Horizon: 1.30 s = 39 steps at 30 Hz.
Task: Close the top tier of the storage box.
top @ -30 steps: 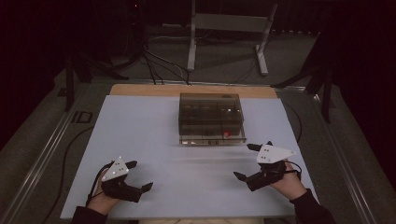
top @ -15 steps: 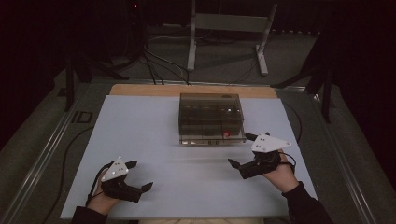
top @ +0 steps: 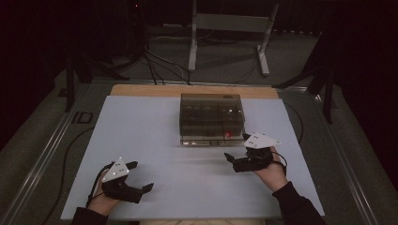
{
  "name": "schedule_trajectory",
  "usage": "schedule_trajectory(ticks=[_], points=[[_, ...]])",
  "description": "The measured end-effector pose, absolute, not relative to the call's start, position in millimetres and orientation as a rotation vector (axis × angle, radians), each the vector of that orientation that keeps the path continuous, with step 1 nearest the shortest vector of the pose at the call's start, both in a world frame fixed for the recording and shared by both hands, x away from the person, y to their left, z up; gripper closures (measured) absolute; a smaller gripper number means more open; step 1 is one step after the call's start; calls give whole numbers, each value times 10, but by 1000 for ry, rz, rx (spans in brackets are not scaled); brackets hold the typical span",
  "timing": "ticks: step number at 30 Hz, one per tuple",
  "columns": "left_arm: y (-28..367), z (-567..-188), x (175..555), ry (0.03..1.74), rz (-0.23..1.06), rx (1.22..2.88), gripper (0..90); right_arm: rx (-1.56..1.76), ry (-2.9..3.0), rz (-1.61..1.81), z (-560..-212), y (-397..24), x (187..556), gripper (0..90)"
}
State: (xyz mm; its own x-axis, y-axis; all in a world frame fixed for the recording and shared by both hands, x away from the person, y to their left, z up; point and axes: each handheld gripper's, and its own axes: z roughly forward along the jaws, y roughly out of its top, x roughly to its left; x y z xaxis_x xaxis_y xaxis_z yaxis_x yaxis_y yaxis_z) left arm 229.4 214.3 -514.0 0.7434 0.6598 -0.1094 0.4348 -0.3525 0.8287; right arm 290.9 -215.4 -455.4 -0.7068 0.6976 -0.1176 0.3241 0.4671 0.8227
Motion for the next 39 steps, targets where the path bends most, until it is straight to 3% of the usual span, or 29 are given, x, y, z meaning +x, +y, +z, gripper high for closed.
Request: schedule_trajectory(ticks=[22, 31, 39], points=[[2129, -5146, 2288, 822, 301, 2011, 0, 859, 2382, 1026, -4871, -2041, 2945, 506], [2129, -5149, 2291, 822, 301, 2013, 0, 867, 2382, 984, -4890, -2030, 2968, 767], [2127, -5150, 2291, 823, 301, 2015, 0, 862, 2374, 972, -4855, -2017, 2991, 869]])
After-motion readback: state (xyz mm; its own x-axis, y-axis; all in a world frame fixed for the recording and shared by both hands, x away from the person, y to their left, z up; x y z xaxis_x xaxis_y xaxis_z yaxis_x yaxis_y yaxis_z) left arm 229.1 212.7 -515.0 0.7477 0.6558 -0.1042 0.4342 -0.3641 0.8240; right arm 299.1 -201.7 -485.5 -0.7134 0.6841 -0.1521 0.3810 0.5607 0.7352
